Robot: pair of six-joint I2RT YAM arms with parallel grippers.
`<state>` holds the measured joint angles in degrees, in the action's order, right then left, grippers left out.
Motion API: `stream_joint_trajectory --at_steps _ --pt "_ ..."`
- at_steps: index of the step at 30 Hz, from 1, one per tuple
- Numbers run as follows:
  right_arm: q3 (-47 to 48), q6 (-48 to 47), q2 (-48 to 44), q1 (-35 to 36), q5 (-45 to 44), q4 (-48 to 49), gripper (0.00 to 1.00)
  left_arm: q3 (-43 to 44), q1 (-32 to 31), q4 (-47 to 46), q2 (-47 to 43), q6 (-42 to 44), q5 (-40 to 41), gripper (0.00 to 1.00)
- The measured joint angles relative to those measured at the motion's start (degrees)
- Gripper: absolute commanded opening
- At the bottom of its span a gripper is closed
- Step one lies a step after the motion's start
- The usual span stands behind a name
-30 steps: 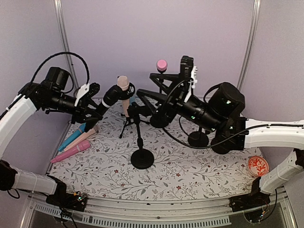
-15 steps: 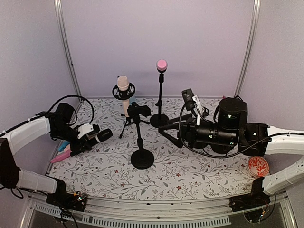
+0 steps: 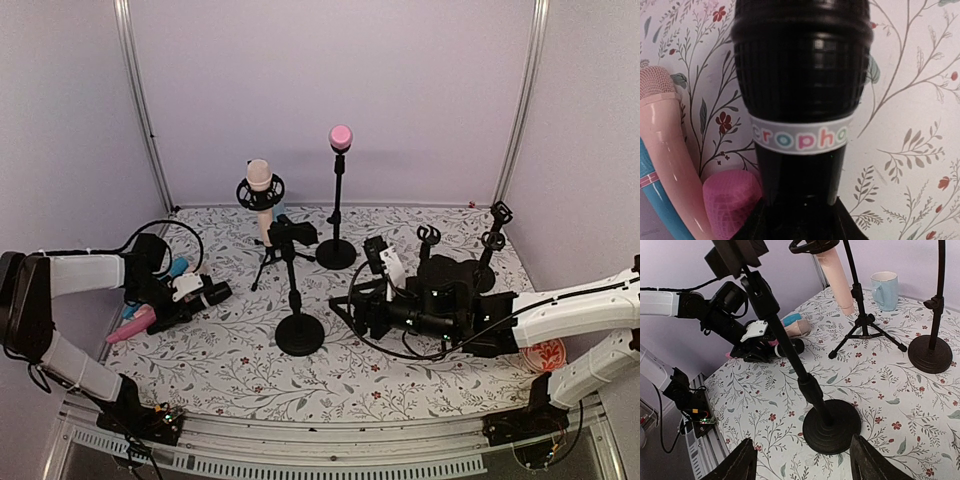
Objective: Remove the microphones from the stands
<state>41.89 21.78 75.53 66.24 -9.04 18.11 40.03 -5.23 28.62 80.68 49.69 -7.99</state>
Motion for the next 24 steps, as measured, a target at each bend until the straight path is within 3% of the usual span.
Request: stream_joint_trajectory --at_steps 5,13,20,24 --pt "-0.09 -0.87 7.69 0.0 -1.46 7.28 0.66 -1.4 0.0 -2.34 0.57 -1.07 1.22 0.54" --pt "3.89 -5.86 20.7 0.0 -1.44 16.85 0.65 -1.66 0.04 -3.28 0.57 -2.51 -0.04 0.6" --pt "8.59 -9.68 27.85 0.02 -1.6 22.29 0.59 1.29 0.07 0.63 -0.55 -4.57 -3.82 0.98" --pt "10.69 -11.72 30.29 0.09 -2.54 24.0 0.52 6.51 0.04 4.87 -3.43 -5.7 -7.87 0.99"
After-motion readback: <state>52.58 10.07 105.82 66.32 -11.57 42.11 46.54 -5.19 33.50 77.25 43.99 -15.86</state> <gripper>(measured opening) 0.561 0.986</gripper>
